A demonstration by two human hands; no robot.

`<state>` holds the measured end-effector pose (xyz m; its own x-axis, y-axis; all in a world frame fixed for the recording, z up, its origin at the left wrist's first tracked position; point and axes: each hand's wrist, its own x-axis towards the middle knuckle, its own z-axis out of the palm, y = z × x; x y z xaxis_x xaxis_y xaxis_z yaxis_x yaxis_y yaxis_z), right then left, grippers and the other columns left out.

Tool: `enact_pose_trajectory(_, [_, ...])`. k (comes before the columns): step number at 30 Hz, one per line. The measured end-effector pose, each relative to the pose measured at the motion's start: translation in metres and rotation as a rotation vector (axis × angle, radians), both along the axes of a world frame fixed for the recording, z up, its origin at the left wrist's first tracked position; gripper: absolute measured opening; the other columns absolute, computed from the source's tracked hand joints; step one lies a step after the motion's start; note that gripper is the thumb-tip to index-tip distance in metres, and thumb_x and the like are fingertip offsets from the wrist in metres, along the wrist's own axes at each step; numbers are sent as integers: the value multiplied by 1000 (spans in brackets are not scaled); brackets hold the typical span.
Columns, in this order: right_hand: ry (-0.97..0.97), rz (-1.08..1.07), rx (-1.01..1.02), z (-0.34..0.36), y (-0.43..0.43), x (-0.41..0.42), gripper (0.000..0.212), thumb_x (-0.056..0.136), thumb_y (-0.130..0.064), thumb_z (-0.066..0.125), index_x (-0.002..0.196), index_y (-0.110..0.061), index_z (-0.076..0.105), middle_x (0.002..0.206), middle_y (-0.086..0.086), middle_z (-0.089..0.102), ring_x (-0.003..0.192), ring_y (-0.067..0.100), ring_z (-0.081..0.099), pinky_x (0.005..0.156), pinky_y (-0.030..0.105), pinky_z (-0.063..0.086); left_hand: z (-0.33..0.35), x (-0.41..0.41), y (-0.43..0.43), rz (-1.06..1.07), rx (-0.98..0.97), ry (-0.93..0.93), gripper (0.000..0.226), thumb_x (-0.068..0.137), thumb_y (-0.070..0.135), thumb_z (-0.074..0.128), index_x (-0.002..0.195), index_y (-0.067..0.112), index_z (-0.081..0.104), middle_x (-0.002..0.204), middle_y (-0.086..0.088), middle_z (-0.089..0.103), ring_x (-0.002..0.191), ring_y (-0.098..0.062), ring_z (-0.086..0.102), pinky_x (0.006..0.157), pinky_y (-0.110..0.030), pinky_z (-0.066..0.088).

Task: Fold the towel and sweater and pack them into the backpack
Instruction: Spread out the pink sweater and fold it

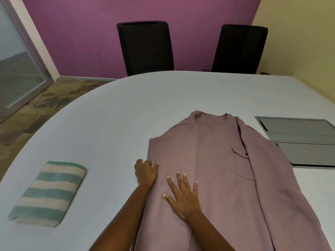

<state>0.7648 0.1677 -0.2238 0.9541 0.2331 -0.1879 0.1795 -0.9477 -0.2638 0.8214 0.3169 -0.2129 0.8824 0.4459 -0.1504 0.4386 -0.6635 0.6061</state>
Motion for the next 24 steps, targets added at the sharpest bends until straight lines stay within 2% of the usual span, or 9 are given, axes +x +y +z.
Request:
enact_pose_trajectory(5, [-8, 39, 33, -3, -2, 17, 62, 92, -64, 4, 147, -36, 0, 130, -3, 59, 114, 20, 60, 81, 50, 49, 0, 30, 6, 8, -21, 35, 27, 90, 23, 58, 103, 0, 61, 121, -16, 47, 108, -32, 52, 91, -40, 48])
enact_pose_trajectory(7, [-62, 41, 48, -10, 0, 27, 62, 92, -63, 3, 147, -35, -3, 129, -3, 59, 115, 19, 60, 82, 50, 49, 0, 40, 9, 34, -58, 40, 28, 91, 21, 57, 107, -1, 60, 120, -18, 47, 107, -34, 53, 91, -41, 48])
enact_pose_trajectory(10, [33, 51, -5, 2, 3, 38, 66, 90, -65, -2, 148, -35, 6, 137, -2, 53, 123, 19, 54, 87, 55, 47, 1, 49, 10, 98, -84, 19, 29, 93, 20, 54, 113, 0, 58, 119, -18, 48, 109, -35, 52, 91, -42, 46])
enact_pose_trajectory(13, [83, 258, -24, 9, 2, 45, 92, 67, -76, -12, 148, -36, 6, 158, 0, 6, 146, 21, 6, 111, 60, 6, 4, 42, 6, 142, -45, -32, 25, 95, 19, 49, 112, 2, 58, 116, -18, 53, 106, -34, 54, 88, -42, 45])
enact_pose_trajectory(14, [83, 252, -19, 12, 3, 44, 93, 68, -76, -13, 148, -35, 11, 158, 1, 7, 146, 23, 7, 111, 60, 6, 3, 35, 4, 122, 6, -38, 26, 96, 20, 47, 113, 3, 57, 116, -17, 53, 106, -33, 53, 87, -41, 45])
enact_pose_trajectory(16, [77, 170, -100, 8, 3, 39, 77, 86, -68, -8, 141, -31, 33, 145, 2, 43, 131, 25, 44, 98, 59, 36, -2, 18, 1, 44, 144, -51, 31, 98, 26, 41, 117, 5, 54, 118, -15, 52, 105, -29, 53, 87, -36, 45])
enact_pose_trajectory(18, [10, 84, -91, -3, 5, 31, 59, 95, -55, -2, 129, -34, 41, 125, -3, 63, 112, 19, 62, 82, 52, 50, -7, 0, 0, -16, 224, -66, 37, 98, 32, 37, 124, 9, 49, 120, -13, 52, 105, -26, 53, 87, -34, 46])
enact_pose_trajectory(21, [-19, 67, -66, -1, 8, 15, 69, 97, -44, -3, 120, -32, 60, 116, 1, 68, 103, 20, 67, 84, 56, 48, -12, -25, -1, -24, 216, -37, 45, 96, 40, 36, 130, 11, 42, 123, -11, 51, 109, -25, 53, 89, -34, 47])
enact_pose_trajectory(24, [-76, 71, -92, -5, 8, -3, 78, 97, -39, -5, 108, -23, 71, 110, 8, 70, 97, 23, 69, 97, 55, 26, -11, -49, 0, 14, 164, -16, 44, 96, 43, 37, 122, 8, 47, 118, -11, 57, 103, -25, 58, 86, -34, 49])
